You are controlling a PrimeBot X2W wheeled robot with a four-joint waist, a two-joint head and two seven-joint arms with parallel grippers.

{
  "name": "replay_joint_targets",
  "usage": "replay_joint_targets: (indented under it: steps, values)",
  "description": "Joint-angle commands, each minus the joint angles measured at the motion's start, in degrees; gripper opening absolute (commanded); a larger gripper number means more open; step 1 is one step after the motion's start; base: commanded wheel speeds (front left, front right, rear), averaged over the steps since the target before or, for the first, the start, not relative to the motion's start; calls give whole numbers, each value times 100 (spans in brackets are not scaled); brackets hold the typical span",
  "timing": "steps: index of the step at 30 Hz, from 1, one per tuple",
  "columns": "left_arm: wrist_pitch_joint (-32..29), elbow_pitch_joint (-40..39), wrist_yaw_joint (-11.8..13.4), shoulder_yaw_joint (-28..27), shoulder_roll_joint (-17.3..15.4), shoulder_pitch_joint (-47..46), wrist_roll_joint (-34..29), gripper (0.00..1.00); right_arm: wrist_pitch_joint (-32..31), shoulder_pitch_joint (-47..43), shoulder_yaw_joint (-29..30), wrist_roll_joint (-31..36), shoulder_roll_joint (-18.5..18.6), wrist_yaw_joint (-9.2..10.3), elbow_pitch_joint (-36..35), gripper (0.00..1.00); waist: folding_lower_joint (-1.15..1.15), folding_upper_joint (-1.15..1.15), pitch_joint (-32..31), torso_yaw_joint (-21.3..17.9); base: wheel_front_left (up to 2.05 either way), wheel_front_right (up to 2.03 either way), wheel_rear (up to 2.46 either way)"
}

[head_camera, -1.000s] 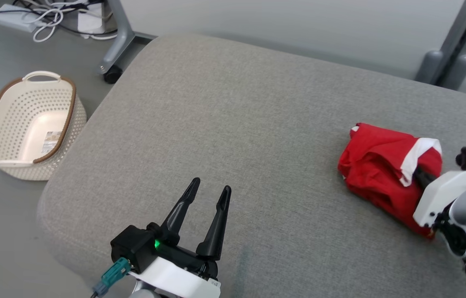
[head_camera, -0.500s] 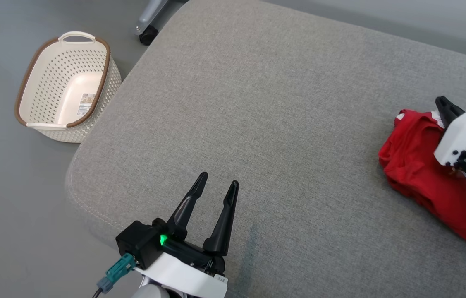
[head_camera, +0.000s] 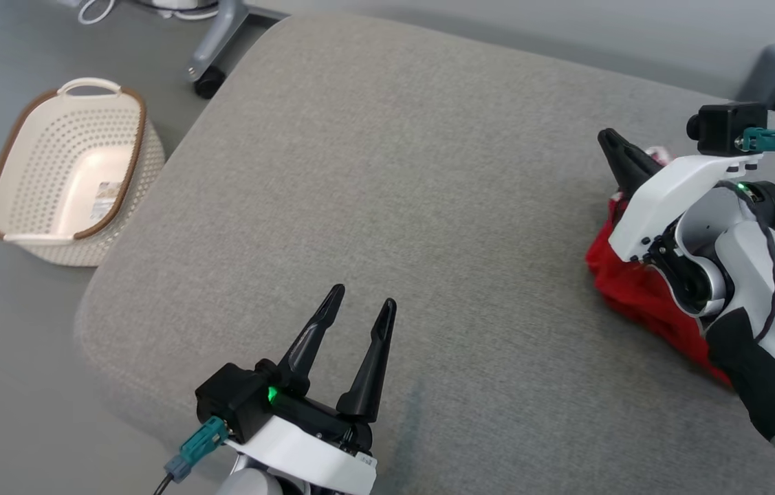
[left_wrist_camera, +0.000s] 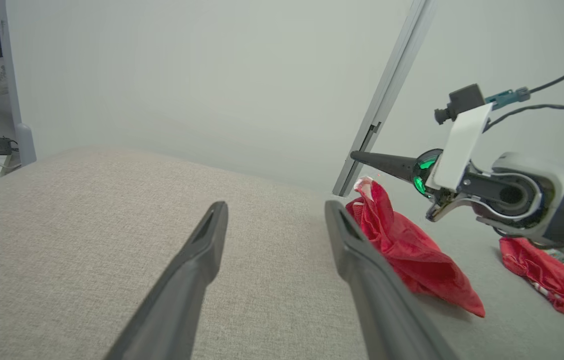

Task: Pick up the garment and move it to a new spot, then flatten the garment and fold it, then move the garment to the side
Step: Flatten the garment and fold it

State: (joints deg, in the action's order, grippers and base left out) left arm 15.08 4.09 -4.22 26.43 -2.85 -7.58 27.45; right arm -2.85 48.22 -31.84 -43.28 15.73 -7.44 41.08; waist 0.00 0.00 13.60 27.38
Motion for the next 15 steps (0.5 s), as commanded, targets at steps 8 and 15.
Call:
replay_joint_targets:
  steps: [8, 15]
  values:
    - [7, 106, 3, -93, -37, 131, -130, 100, 435, -386, -158, -375, 288, -11, -551, 0, 0, 0, -649, -744, 0, 0, 0]
    - [6, 88, 94, -218, -174, 331, -124, 100, 647, -996, -3, -327, 598, -11, -1177, 100, 0, 0, -1135, -1360, 0, 0, 0]
